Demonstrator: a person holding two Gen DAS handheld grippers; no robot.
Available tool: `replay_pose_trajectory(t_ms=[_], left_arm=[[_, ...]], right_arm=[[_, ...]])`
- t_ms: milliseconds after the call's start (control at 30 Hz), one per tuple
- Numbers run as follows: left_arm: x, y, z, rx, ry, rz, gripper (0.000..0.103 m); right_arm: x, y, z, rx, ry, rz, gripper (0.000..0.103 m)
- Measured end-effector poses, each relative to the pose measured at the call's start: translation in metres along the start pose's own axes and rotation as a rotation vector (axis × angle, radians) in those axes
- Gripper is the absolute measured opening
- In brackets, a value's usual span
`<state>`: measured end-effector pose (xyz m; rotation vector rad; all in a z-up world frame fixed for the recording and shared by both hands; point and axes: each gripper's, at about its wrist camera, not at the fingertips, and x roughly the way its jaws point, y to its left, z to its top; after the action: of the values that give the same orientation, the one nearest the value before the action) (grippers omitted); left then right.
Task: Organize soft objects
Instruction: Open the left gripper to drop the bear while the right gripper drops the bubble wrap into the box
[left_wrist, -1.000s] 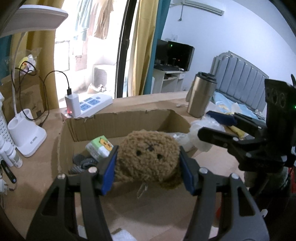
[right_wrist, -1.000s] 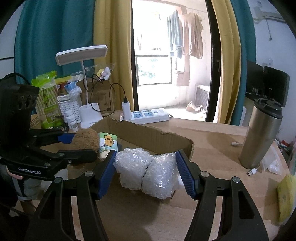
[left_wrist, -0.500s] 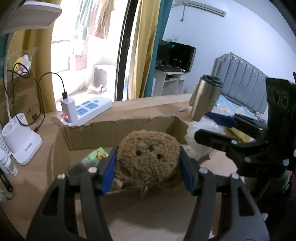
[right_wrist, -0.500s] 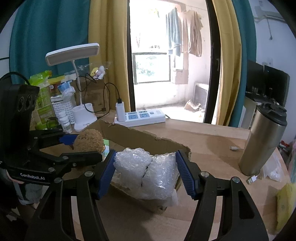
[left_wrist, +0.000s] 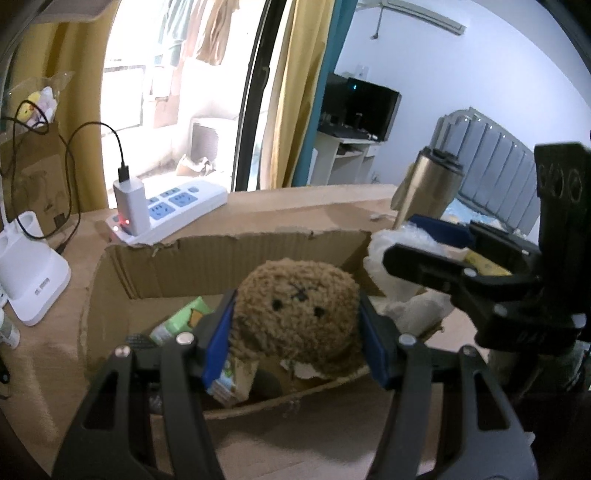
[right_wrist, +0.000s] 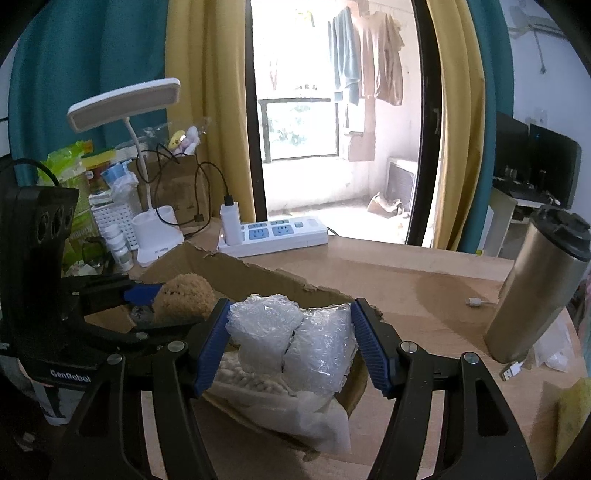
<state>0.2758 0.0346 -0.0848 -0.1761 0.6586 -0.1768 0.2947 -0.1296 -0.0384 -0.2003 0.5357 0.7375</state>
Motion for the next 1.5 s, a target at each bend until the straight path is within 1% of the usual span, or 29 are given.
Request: replay_pose_trajectory(t_ms=[233, 367, 433, 533, 600, 700, 767, 900, 1200, 1267, 1367, 1400, 1500], left_arm=[[0.015, 0.002, -0.002, -0.013, 0.016, 0.0, 0.063], [0.024, 0.004, -0.005, -0.029, 0.043, -0.013, 0.063], [0.027, 0.004, -0.006, -0.034, 0.047, -0.012, 0.065], [0.026, 0.005, -0.005, -0.042, 0.035, -0.014, 0.069], [0.025, 0.003, -0.005, -0.032, 0.034, 0.002, 0.072], [0.023, 0.0, -0.005, -0.022, 0.025, -0.002, 0.077], [0.02, -0.001, -0.006, -0.015, 0.017, -0.002, 0.078], [0.018, -0.001, -0.005, -0.012, 0.013, -0.002, 0.079], [0.002, 0.001, -0.003, -0.012, -0.03, 0.006, 0.08], [-0.004, 0.0, -0.002, -0.011, -0.045, -0.001, 0.081], [-0.012, -0.003, -0.001, -0.005, -0.064, -0.01, 0.086], [-0.015, -0.004, -0.001, -0.002, -0.07, -0.013, 0.089], [-0.022, -0.007, 0.0, 0.003, -0.083, -0.019, 0.091]], right_arm=[[0.019, -0.006, -0.001, 0.019, 0.024, 0.012, 0.068], [0.025, -0.009, -0.004, 0.027, 0.035, 0.028, 0.068], [0.027, -0.009, -0.004, 0.032, 0.035, 0.033, 0.068], [0.029, -0.009, -0.004, 0.035, 0.035, 0.035, 0.069], [0.03, -0.009, -0.004, 0.034, 0.037, 0.03, 0.07], [0.032, -0.011, -0.005, 0.04, 0.045, 0.023, 0.073], [0.032, -0.012, -0.005, 0.044, 0.045, 0.018, 0.075], [0.032, -0.013, -0.005, 0.049, 0.043, 0.012, 0.076], [0.024, -0.012, -0.004, 0.053, 0.026, -0.001, 0.076], [0.021, -0.011, -0.004, 0.051, 0.024, -0.003, 0.076], [0.014, -0.009, -0.004, 0.046, 0.016, -0.004, 0.076], [0.013, -0.008, -0.004, 0.045, 0.015, -0.005, 0.076], [0.007, -0.006, -0.004, 0.045, 0.008, -0.009, 0.076]])
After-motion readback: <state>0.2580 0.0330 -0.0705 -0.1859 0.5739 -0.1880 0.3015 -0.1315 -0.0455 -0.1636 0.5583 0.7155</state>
